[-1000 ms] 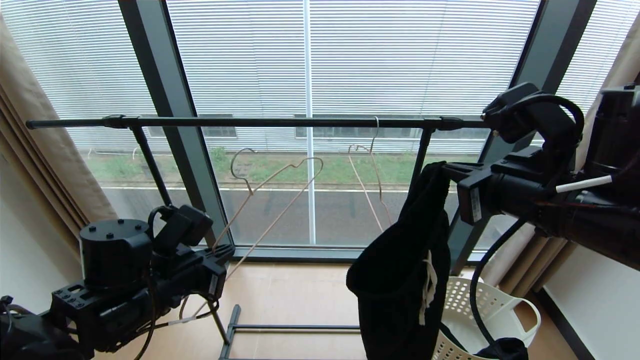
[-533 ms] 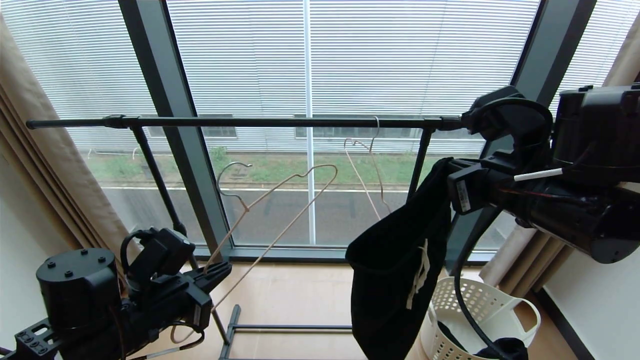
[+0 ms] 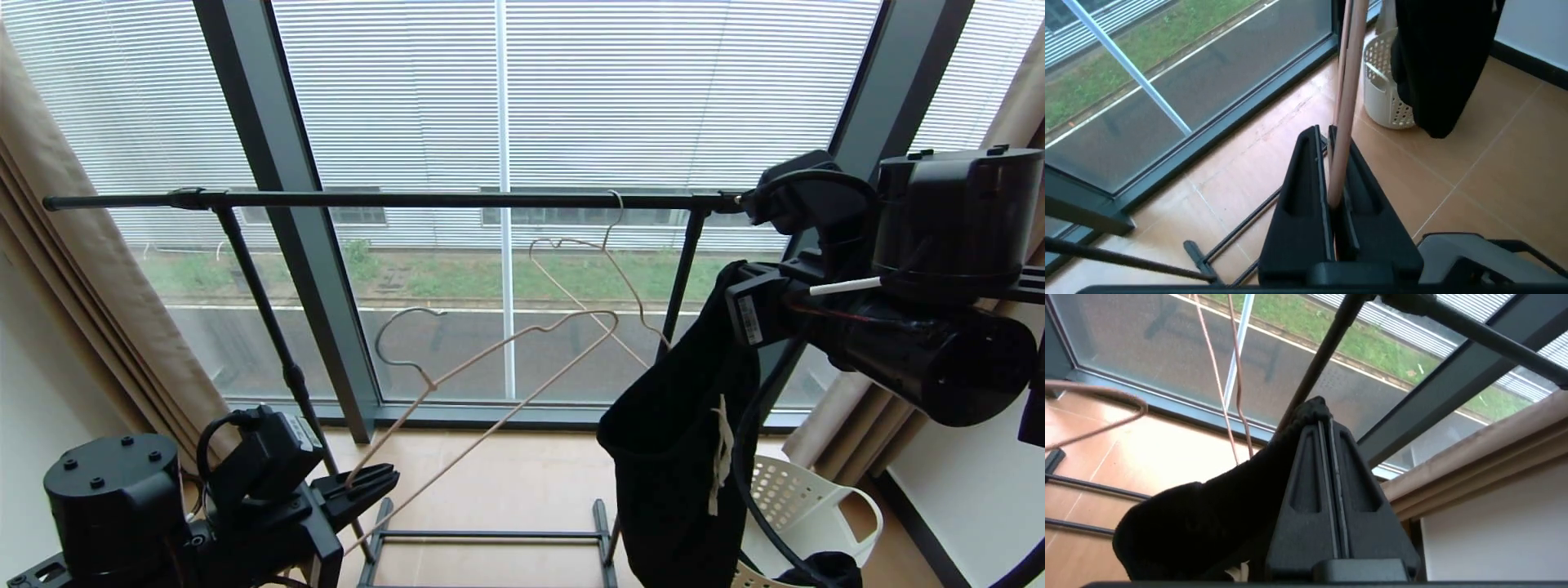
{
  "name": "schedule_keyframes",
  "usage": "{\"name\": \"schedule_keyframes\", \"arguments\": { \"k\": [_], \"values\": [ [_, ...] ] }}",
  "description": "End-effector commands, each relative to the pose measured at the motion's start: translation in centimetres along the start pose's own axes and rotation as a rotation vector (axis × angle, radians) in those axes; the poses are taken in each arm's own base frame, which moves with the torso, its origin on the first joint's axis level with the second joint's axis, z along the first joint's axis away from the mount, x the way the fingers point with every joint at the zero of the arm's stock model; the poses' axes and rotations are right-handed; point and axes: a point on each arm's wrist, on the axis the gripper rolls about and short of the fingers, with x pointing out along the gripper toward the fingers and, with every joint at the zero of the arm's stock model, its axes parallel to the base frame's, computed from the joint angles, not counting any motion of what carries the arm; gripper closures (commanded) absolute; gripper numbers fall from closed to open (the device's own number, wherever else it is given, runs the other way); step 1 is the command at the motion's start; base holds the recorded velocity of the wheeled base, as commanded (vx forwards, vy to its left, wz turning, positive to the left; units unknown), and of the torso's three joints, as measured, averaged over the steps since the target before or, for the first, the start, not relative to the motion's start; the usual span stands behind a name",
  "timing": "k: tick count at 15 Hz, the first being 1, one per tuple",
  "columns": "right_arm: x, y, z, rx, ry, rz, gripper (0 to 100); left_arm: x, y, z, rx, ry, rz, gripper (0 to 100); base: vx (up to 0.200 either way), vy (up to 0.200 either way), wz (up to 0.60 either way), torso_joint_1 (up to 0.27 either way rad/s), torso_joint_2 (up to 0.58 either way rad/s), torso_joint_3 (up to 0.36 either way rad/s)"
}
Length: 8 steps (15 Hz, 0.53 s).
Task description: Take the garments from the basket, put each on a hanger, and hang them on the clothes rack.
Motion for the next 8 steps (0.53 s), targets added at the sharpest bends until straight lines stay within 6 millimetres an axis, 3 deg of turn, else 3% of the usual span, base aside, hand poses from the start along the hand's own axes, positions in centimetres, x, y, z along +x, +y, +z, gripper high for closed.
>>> {"name": "schedule_keyframes", "arguments": {
  "k": [1, 8],
  "values": [
    [0.1, 0.0, 0.5, -0.001, -0.01, -0.005, 100, 0.1, -0.1, 0.0, 0.013, -0.006, -0.028, 100, 0.0, 0.0, 0.0, 0.0, 0.0, 0.0],
    [0.9, 0.0, 2.4, -0.02, -0.052, -0.022, 100, 3.0, 0.5, 1.6, 0.05, -0.085, -0.085, 100, 0.0, 0.0, 0.0, 0.0, 0.0, 0.0]
  ]
}}
